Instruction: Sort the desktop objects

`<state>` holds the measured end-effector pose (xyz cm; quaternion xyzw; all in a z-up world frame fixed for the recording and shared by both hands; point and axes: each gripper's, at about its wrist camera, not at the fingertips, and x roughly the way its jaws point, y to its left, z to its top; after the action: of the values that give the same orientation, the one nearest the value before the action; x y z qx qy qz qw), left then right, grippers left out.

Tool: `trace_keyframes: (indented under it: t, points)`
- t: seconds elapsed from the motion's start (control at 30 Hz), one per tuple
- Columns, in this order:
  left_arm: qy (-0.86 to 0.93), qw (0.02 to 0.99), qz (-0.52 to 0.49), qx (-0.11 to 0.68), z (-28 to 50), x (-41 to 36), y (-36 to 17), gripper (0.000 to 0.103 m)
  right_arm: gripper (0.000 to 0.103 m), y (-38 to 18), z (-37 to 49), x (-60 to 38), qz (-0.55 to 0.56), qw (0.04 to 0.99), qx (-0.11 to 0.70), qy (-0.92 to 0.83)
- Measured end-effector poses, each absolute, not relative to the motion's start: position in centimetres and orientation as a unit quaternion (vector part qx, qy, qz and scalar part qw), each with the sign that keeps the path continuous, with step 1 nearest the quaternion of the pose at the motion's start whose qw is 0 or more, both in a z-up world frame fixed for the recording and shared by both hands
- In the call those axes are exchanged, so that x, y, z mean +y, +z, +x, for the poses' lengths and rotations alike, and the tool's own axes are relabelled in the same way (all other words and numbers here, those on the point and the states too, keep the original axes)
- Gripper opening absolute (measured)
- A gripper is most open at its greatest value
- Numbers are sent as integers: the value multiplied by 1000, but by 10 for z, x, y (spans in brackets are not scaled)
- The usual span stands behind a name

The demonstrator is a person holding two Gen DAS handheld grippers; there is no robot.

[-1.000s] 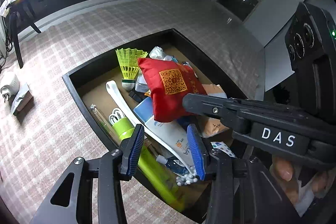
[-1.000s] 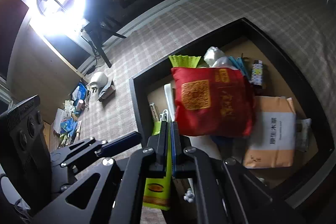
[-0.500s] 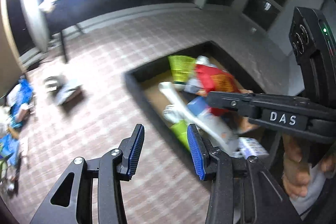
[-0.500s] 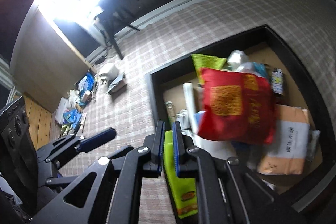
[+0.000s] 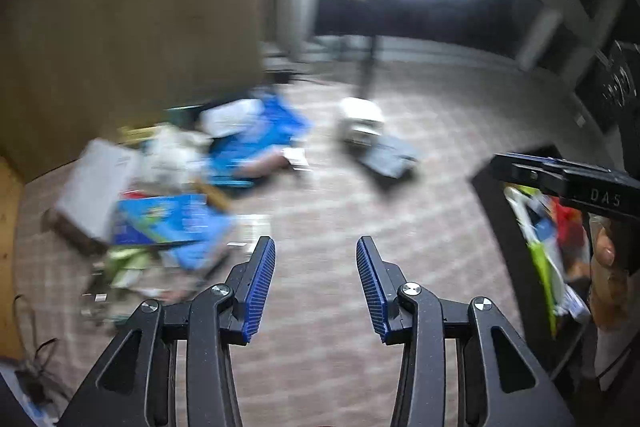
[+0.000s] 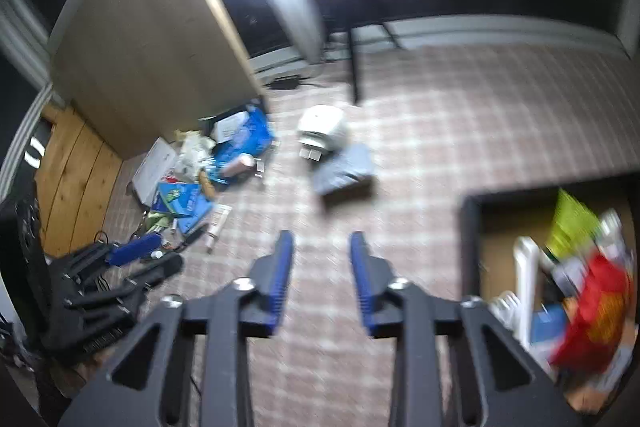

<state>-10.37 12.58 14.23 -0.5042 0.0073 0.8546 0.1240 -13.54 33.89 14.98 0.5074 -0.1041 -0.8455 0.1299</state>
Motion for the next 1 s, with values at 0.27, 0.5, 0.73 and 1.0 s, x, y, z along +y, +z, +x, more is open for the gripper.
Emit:
trace_keyframes:
  t: [0.27, 0.5, 0.73, 1.0]
  points:
    - [856, 25, -515, -42, -161, -8, 136, 40, 50, 140, -217, 267, 516, 147, -51, -842]
    - [847, -32, -525, -70, -216, -90, 111, 41, 52, 110, -293, 232, 541, 133, -58, -829]
    - [832, -53, -530, -152, -260, -149, 73, 44, 52, 71, -348, 208, 558, 112, -78, -819]
    - [826, -40, -538, -163, -276, -157, 41, 55, 53, 43, -372, 197, 568, 93, -101, -812]
